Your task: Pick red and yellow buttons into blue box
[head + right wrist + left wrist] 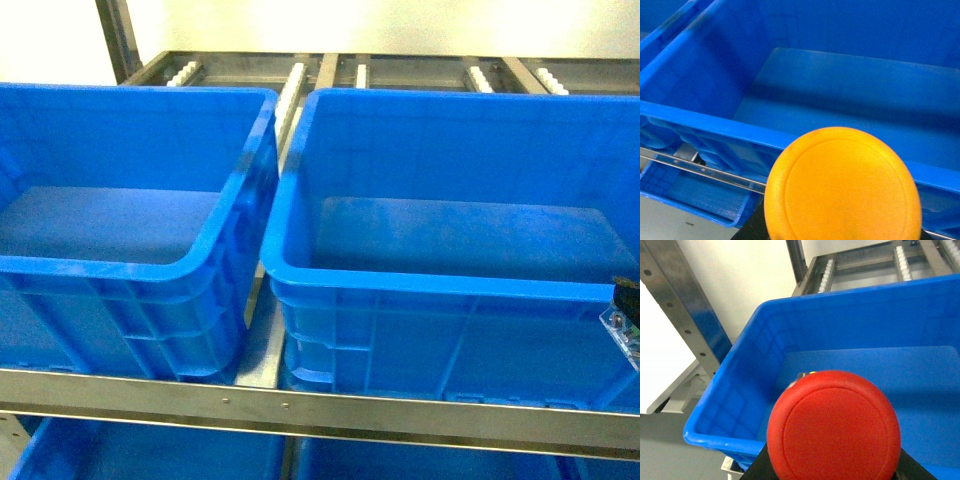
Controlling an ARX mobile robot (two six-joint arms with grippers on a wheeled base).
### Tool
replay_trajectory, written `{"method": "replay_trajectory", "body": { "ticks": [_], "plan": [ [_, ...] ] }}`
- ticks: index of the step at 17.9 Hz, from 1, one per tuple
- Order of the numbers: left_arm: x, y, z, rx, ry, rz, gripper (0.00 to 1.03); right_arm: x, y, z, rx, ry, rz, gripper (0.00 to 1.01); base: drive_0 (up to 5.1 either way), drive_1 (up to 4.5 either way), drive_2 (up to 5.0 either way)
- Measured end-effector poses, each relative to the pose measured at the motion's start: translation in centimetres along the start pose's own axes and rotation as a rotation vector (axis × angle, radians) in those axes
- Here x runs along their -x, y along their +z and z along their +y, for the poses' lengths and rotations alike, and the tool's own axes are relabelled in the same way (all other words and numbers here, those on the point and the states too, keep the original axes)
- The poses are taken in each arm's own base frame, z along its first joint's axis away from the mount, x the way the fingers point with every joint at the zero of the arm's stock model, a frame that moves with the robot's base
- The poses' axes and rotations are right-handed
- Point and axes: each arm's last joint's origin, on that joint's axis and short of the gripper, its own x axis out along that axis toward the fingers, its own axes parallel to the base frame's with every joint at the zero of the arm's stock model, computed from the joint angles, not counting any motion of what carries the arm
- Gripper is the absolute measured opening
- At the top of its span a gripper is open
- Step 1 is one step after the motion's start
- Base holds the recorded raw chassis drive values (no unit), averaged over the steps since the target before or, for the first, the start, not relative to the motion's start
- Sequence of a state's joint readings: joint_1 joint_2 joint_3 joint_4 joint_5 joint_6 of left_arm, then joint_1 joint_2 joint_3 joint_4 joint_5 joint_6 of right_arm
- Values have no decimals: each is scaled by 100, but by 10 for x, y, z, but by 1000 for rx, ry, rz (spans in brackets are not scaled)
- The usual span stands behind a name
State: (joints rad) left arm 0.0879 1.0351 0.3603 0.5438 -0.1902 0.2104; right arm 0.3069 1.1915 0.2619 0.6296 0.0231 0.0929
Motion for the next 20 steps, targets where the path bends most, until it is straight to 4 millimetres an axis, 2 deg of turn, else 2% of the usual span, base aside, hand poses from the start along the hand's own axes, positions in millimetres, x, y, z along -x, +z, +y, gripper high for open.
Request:
{"method": "replay_trajectory", "body": {
  "ticks": [4, 7, 20],
  "plan": [
    [0, 0, 0, 0, 0, -1, 23, 0, 0, 0, 0, 0, -2, 26, 472, -208, -208],
    [1, 1, -1, 1, -9, -9, 23, 0, 0, 0, 0, -5, 1, 26, 178, -87, -87],
    [0, 0, 0, 0, -4, 1, 23, -1, 2, 0, 2, 1, -4, 26, 81, -40, -40]
  ]
}}
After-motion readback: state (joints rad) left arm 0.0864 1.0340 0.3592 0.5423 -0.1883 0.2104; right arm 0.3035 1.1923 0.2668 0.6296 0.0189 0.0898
